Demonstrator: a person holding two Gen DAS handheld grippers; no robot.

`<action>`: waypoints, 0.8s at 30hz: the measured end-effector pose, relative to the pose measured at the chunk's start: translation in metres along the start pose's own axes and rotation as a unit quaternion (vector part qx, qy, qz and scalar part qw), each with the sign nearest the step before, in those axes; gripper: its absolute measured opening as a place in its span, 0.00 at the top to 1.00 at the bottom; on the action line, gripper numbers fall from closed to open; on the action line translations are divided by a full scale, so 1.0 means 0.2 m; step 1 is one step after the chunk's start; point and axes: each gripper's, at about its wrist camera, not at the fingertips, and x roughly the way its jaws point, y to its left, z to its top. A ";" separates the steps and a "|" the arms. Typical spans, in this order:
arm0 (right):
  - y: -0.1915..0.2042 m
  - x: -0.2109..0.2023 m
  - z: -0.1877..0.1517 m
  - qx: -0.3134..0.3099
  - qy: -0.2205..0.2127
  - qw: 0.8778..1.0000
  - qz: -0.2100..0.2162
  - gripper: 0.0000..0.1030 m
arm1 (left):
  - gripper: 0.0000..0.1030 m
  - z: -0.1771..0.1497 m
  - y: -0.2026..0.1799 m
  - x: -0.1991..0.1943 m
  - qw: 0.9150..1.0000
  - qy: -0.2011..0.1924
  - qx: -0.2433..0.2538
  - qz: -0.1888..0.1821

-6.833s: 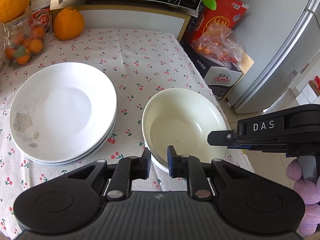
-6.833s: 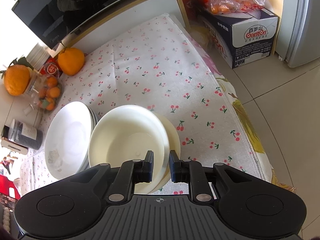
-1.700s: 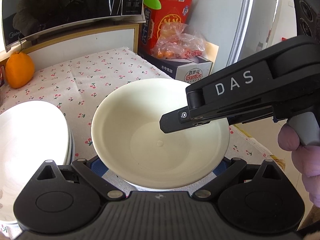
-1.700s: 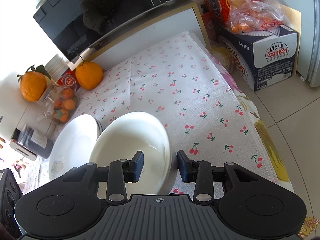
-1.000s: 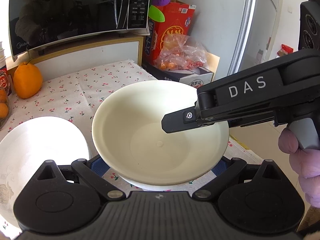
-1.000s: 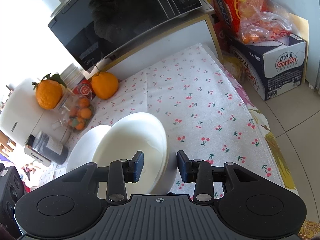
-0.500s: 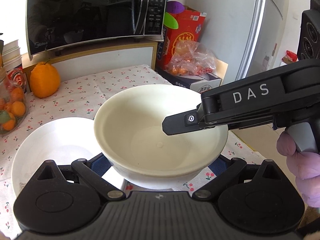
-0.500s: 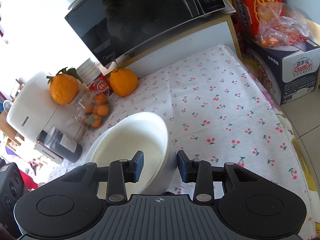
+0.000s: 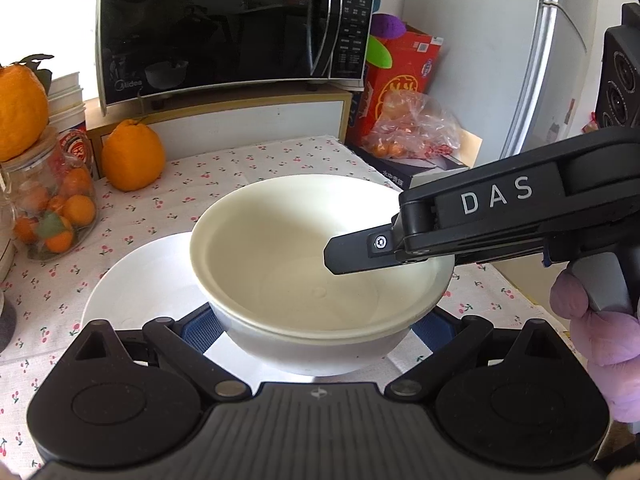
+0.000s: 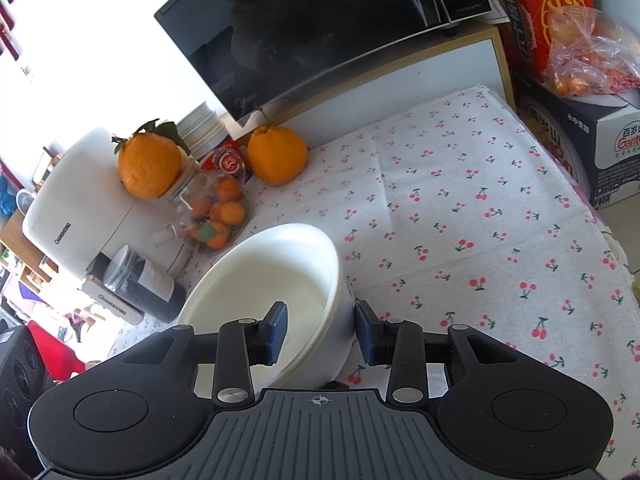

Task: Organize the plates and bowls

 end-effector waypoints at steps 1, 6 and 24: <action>0.01 0.01 0.00 -0.001 0.001 1.000 0.001 0.65 | 0.04 0.00 0.01 -0.01 1.000 0.000 -0.001 0.002; 0.06 0.04 0.00 -0.005 0.003 1.000 0.004 0.65 | 0.04 -0.01 0.04 -0.03 1.000 0.001 -0.006 0.008; 0.16 0.17 -0.01 -0.018 0.012 1.000 0.009 0.65 | 0.04 -0.01 0.15 -0.03 1.000 0.007 -0.007 0.016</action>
